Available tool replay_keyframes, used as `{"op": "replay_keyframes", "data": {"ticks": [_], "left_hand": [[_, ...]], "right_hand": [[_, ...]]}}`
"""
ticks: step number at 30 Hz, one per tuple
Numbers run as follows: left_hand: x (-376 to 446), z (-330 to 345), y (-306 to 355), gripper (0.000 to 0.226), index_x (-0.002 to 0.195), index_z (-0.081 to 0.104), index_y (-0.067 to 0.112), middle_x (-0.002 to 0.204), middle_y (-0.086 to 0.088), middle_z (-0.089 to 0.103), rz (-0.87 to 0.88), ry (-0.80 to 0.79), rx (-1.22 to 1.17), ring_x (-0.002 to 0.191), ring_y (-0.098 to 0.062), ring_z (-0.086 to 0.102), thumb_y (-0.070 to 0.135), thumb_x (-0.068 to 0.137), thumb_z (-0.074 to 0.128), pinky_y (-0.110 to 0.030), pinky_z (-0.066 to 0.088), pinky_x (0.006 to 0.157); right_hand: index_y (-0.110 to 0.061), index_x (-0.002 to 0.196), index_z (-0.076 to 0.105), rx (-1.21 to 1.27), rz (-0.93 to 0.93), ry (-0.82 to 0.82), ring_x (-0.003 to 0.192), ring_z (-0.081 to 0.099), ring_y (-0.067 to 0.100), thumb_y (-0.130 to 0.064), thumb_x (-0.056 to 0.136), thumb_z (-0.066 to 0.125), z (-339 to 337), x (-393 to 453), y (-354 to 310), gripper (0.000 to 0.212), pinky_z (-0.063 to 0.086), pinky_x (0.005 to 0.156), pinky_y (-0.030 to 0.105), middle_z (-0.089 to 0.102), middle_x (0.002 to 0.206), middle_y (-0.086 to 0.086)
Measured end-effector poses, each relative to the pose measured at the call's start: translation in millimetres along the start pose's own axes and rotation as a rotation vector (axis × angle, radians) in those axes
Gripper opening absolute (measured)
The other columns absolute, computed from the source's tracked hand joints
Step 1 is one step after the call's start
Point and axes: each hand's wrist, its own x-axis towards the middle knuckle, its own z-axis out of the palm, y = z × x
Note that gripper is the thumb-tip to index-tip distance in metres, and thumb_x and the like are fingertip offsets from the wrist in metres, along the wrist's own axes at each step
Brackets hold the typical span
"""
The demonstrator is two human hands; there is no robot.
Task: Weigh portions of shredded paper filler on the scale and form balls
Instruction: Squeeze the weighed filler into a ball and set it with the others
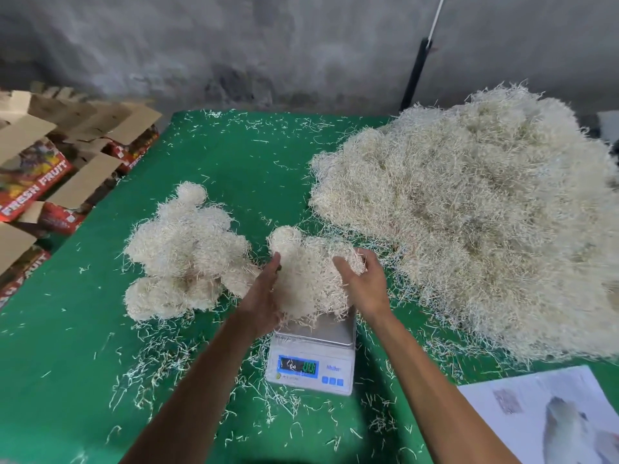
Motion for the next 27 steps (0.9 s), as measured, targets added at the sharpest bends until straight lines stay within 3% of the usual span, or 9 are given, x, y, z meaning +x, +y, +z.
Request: {"op": "replay_keyframes", "data": {"ticks": [4,6,8,12,15,17,20,23,27], "left_hand": [[2.2,19.4,-9.0,0.064,0.124,0.063,0.017,0.120,-0.017,0.071,0.047,0.032,0.022,0.103,-0.034,0.072,0.060,0.079,0.076,-0.052,0.059,0.082],[1.8,27.7,-12.1,0.052,0.108,0.069,0.020,0.102,-0.008,0.077,0.035,0.036,-0.023,0.084,-0.026,0.076,0.050,0.069,0.086,-0.038,0.061,0.063],[-8.1,32.5,-13.6,0.051,0.124,0.063,0.032,0.120,-0.011,0.071,0.009,0.065,0.078,0.100,-0.029,0.073,0.028,0.078,0.084,-0.023,0.060,0.069],[-2.3,16.3,-10.5,0.079,0.154,0.028,0.032,0.159,-0.017,0.026,0.042,0.046,0.055,0.124,-0.008,0.044,-0.010,0.093,0.055,-0.001,0.047,0.072],[-18.2,22.0,-8.8,0.029,0.128,0.056,0.018,0.125,-0.019,0.065,0.058,0.004,-0.056,0.100,-0.021,0.067,0.018,0.099,0.058,-0.024,0.060,0.069],[-18.6,20.3,-4.3,0.028,0.108,0.063,0.015,0.092,-0.010,0.077,0.085,0.079,-0.111,0.074,-0.023,0.075,0.033,0.088,0.068,-0.036,0.061,0.059],[-20.1,16.4,-6.3,0.032,0.107,0.066,0.022,0.093,0.001,0.075,0.100,0.165,-0.010,0.068,-0.013,0.072,0.037,0.079,0.067,-0.033,0.058,0.058],[-12.0,8.3,-11.4,0.021,0.110,0.064,0.022,0.103,0.001,0.072,0.134,0.245,-0.082,0.079,-0.014,0.069,0.033,0.102,0.048,-0.034,0.060,0.067],[-6.7,-15.5,-11.4,0.028,0.125,0.063,0.013,0.128,-0.023,0.063,0.170,0.286,-0.057,0.102,-0.029,0.069,0.028,0.102,0.053,-0.044,0.056,0.088]], "right_hand": [[-0.033,0.158,0.033,-0.022,-0.016,-0.233,0.073,0.060,0.026,-0.077,0.081,0.071,7.0,-13.8,-0.4,0.097,0.061,0.081,0.035,0.064,0.130,0.016],[-0.033,0.164,0.023,-0.053,-0.015,-0.286,0.122,0.058,0.019,-0.086,0.075,0.067,11.9,-18.1,0.0,0.113,0.045,0.113,0.047,0.045,0.154,0.002],[-0.033,0.164,0.020,-0.055,-0.012,-0.287,0.151,0.033,0.021,-0.088,0.074,0.063,12.3,-17.4,-0.4,0.114,0.031,0.123,0.049,0.017,0.171,-0.007],[-0.026,0.164,0.021,0.068,0.045,-0.287,0.141,0.049,0.028,-0.065,0.087,0.071,5.5,-18.9,-1.4,0.099,0.039,0.116,0.039,0.030,0.167,0.010],[-0.019,0.164,0.023,0.089,0.045,-0.237,0.137,0.044,0.017,-0.043,0.097,0.070,0.2,-14.5,-2.3,0.086,0.033,0.107,0.030,0.034,0.165,0.009],[-0.016,0.164,0.023,0.136,0.096,-0.135,0.126,0.056,0.020,-0.034,0.099,0.069,-4.2,-10.2,0.5,0.082,0.038,0.105,0.031,0.051,0.149,0.015],[-0.013,0.164,0.021,0.150,0.169,-0.039,0.073,0.042,0.003,-0.029,0.100,0.068,-14.2,-5.0,9.0,0.080,0.050,0.094,0.033,0.046,0.094,-0.008],[-0.011,0.164,0.021,0.193,0.172,0.037,0.081,0.052,0.010,-0.020,0.101,0.066,-20.0,-3.4,20.1,0.078,0.047,0.114,0.043,0.045,0.095,-0.006],[-0.011,0.164,0.017,0.263,0.229,0.181,0.081,0.066,0.021,-0.023,0.103,0.063,-41.4,-8.0,30.5,0.077,0.059,0.092,0.037,0.063,0.096,0.008]]}}
